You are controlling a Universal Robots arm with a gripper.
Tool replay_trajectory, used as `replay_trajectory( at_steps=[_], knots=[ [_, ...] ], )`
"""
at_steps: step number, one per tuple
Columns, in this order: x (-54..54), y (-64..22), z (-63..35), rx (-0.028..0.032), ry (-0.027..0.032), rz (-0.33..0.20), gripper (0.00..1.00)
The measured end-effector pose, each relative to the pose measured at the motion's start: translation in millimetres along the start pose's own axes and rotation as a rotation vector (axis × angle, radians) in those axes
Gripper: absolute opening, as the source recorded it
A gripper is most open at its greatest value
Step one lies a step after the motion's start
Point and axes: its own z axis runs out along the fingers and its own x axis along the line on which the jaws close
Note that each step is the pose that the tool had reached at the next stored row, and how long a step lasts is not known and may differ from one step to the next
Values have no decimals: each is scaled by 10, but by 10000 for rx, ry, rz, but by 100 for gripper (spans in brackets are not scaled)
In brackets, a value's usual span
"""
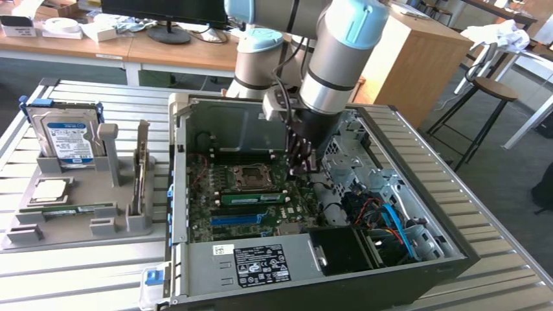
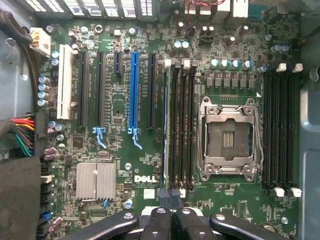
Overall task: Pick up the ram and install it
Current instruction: 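Press down the ram until it locks into place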
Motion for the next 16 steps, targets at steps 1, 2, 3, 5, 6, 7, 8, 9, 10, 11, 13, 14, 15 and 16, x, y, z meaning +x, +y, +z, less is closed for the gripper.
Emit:
replay_trajectory(
  at_steps=[1, 2, 3, 5, 6, 7, 8, 9, 10, 11, 13, 14, 15, 16],
  knots=[
    [0, 0, 11, 0, 0, 0, 10],
    [1, -1, 23, 0, 1, 0, 10],
    [1, -1, 34, -1, 1, 0, 10],
    [2, -2, 60, -1, 1, 0, 10],
    [2, -2, 72, -1, 2, 0, 10],
    [2, -3, 84, -1, 2, 0, 10],
    [3, -3, 97, -1, 2, 0, 10],
    [3, -4, 110, 0, 2, 0, 10],
    [3, -4, 122, -1, 1, 0, 10],
    [4, -5, 135, 0, 1, 0, 10],
    [4, -5, 160, -1, 1, 0, 10],
    [4, -6, 171, 0, 1, 0, 10],
    [5, -6, 182, -1, 1, 0, 10],
    [5, -6, 193, -1, 1, 1, 10]
  ],
)
